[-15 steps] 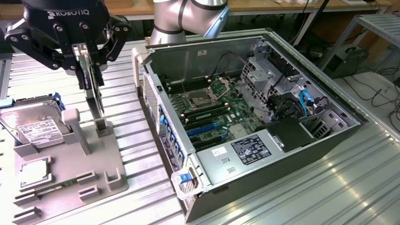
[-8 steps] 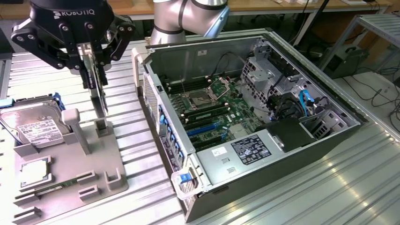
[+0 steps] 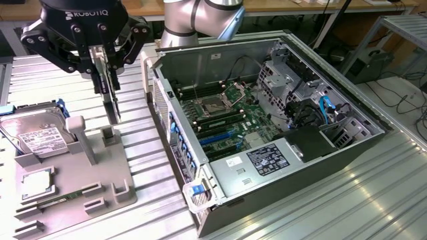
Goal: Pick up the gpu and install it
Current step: 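Pick up the gpu and move the gpu toward the slot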
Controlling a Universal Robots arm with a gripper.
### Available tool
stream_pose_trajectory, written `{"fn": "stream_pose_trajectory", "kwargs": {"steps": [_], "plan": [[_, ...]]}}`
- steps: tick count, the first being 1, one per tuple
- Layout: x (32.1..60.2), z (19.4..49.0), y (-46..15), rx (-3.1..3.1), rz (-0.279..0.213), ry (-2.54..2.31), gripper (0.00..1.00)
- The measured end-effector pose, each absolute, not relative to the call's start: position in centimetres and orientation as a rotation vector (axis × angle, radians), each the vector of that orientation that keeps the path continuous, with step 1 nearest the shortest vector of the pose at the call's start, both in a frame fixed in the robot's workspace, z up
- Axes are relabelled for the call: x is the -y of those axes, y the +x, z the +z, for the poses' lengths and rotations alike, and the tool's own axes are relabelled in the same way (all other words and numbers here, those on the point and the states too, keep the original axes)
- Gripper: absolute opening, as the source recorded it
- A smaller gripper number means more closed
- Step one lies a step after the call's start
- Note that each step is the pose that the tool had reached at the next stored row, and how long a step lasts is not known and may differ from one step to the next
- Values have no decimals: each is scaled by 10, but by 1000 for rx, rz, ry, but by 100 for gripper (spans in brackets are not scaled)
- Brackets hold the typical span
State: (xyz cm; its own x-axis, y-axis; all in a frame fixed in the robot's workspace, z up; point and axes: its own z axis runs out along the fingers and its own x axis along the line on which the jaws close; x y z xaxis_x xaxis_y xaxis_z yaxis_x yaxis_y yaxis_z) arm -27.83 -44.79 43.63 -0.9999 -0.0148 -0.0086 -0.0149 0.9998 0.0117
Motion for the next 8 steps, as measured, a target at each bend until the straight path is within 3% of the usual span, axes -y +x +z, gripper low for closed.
{"fn": "stream_pose_trajectory", "kwargs": {"steps": [8], "plan": [[448,436,-270,-3133,18,-23,28]]}}
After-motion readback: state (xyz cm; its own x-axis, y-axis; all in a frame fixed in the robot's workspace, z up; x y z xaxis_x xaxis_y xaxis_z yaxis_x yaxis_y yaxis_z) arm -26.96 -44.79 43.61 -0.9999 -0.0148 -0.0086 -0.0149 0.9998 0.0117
